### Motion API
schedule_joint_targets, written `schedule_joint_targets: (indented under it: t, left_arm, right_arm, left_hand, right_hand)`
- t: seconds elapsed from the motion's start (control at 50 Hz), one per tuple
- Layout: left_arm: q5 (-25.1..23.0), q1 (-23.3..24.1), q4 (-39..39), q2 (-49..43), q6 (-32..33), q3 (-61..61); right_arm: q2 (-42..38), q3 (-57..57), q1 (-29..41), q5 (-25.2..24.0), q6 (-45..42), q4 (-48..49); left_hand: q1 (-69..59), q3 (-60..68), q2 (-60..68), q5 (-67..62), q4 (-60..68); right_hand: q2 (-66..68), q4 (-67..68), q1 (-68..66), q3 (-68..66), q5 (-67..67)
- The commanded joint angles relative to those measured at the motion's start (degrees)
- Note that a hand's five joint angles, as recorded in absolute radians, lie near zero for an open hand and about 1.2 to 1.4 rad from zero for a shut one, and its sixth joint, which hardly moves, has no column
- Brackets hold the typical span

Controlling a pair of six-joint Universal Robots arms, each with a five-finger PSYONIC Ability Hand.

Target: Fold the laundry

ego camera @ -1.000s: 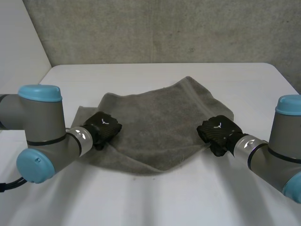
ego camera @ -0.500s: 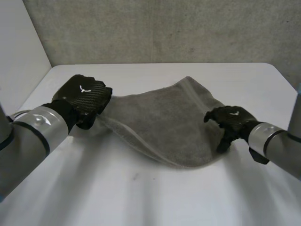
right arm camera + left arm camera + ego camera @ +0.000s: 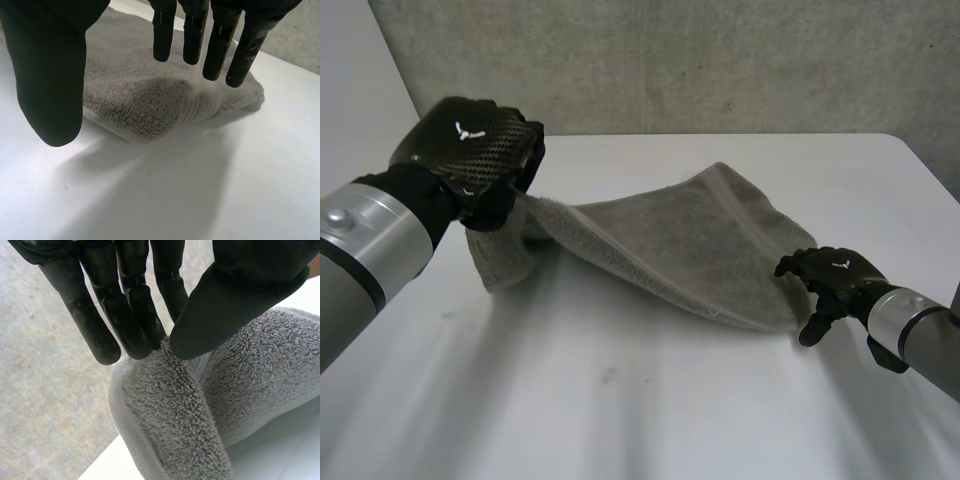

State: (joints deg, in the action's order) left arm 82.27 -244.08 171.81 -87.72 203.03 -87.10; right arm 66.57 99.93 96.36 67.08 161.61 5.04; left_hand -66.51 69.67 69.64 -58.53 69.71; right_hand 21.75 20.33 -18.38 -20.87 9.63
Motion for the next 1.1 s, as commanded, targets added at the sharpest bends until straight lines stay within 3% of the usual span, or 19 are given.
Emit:
schedule_joint_targets:
  t: [0.02, 0.16, 0.18, 0.2, 0.22, 0.36, 0.4, 0.42, 0.46, 0.48, 0.52, 0.58, 0.62, 0.72, 0.92, 1.04, 1.1]
  left_arm:
    - [0.1, -0.1, 0.1, 0.5, -0.4, 1.5]
    - [0.9, -0.1, 0.1, 0.6, -2.1, 1.9]
    - [1.0, -0.1, 0.1, 0.6, -2.6, 1.9]
    - [1.0, -0.1, 0.1, 0.6, -2.6, 1.9]
    - [1.1, -0.1, 0.1, 0.6, -2.6, 1.8]
    - [1.1, -1.9, 0.1, 0.4, -2.6, 0.4]
    - [1.1, -3.7, 0.0, 0.4, -2.6, -0.6]
    - [1.1, -3.7, 0.0, 0.4, -2.6, -0.6]
    - [1.1, -4.6, -0.2, 0.4, -2.3, -1.1]
    - [1.1, -4.7, -0.2, 0.4, -2.3, -1.1]
    - [1.2, -4.7, -1.2, 0.4, -2.1, -1.3]
    - [1.2, -4.7, -2.1, 0.4, -2.0, -1.8]
    - [1.1, -4.6, -5.0, -0.2, -1.5, -2.9]
    - [1.2, -4.3, -8.8, -3.3, -0.4, -4.5]
    - [1.1, -4.0, -8.9, -20.6, 3.9, -1.1]
    - [3.4, -3.8, -8.9, -29.7, 5.7, 17.0]
    - [5.7, -3.6, -8.5, -31.3, 5.6, 30.8]
  right_arm:
    - [-3.4, -0.9, 3.0, 0.3, 0.0, 6.1]
    - [-6.7, -3.8, 4.3, 2.2, -0.2, 9.5]
    - [-7.3, -4.9, 4.5, 2.8, -0.2, 9.6]
    - [-7.3, -4.9, 4.5, 2.8, -0.2, 9.6]
    - [-7.4, -6.1, 4.5, 3.5, 0.0, 9.5]
    - [-1.0, -7.3, 3.9, 5.9, -1.1, 8.7]
    - [6.4, -8.3, 3.6, 5.7, -3.7, 3.1]
    - [6.5, -8.3, 3.6, 5.7, -3.7, 3.0]
    - [13.4, -11.4, 3.5, 4.3, -8.7, -7.9]
    - [13.4, -11.4, 3.5, 4.3, -8.7, -7.9]
    - [17.1, -16.4, 3.3, 3.2, -15.2, -18.5]
    - [17.5, -18.9, 2.4, 3.2, -18.8, -23.5]
    - [17.9, -23.1, 0.1, 3.5, -26.9, -32.5]
    - [17.1, -26.2, -0.6, 4.0, -36.6, -41.9]
    - [2.6, -24.5, 1.0, 6.7, -43.1, -44.3]
    - [-4.6, -37.9, 6.0, 15.1, -42.8, -36.9]
    - [-5.0, -45.5, 7.8, 18.5, -42.1, -26.4]
  left_hand:
    - [-13.5, 10.3, 10.4, -11.5, 10.3]
    - [-13.5, 10.3, 10.4, -11.5, 10.3]
    - [-13.5, 10.3, 10.4, -11.5, 10.3]
    - [-13.5, 10.3, 10.4, -11.5, 10.3]
    - [-13.5, 10.3, 10.4, -11.5, 10.3]
    - [-13.5, 10.3, 10.4, -11.5, 10.3]
    - [-13.5, 10.3, 10.4, -11.5, 10.3]
    - [-13.5, 10.3, 10.4, -11.5, 10.3]
    - [-13.5, 10.3, 10.4, -11.5, 10.3]
    - [-13.5, 10.3, 10.4, -11.5, 10.3]
    - [-13.5, 10.3, 10.4, -11.5, 10.3]
    - [-13.5, 10.3, 10.4, -11.5, 10.3]
    - [-13.5, 10.3, 10.4, -11.5, 10.3]
    - [-13.5, 10.3, 10.4, -11.5, 10.3]
    - [-13.5, 10.3, 10.4, -11.5, 10.3]
    - [-13.5, 10.3, 10.4, -11.5, 10.3]
    - [-13.5, 10.3, 10.4, -11.5, 10.3]
  right_hand:
    - [0.8, 2.2, -4.1, -1.7, 2.9]
    - [16.3, 17.7, -19.6, -17.1, 18.4]
    - [33.2, 34.7, -36.6, -34.1, 35.4]
    - [33.4, 34.8, -36.8, -34.3, 35.5]
    - [57.6, 59.0, -60.9, -58.4, 59.7]
    - [58.3, 59.7, -61.6, -59.1, 60.4]
    - [58.3, 59.7, -61.6, -59.1, 60.4]
    - [58.3, 59.7, -61.6, -59.1, 60.4]
    - [58.3, 59.7, -61.6, -59.1, 60.4]
    - [58.3, 59.7, -61.6, -59.1, 60.4]
    - [58.3, 59.7, -61.6, -59.1, 60.4]
    - [58.3, 59.7, -61.6, -59.1, 60.4]
    - [58.3, 59.7, -61.6, -59.1, 60.4]
    - [58.3, 59.7, -61.6, -59.1, 60.4]
    - [58.3, 59.7, -61.6, -59.1, 60.4]
    - [58.3, 59.7, -61.6, -59.1, 60.4]
    - [58.3, 59.7, -61.6, -59.1, 60.4]
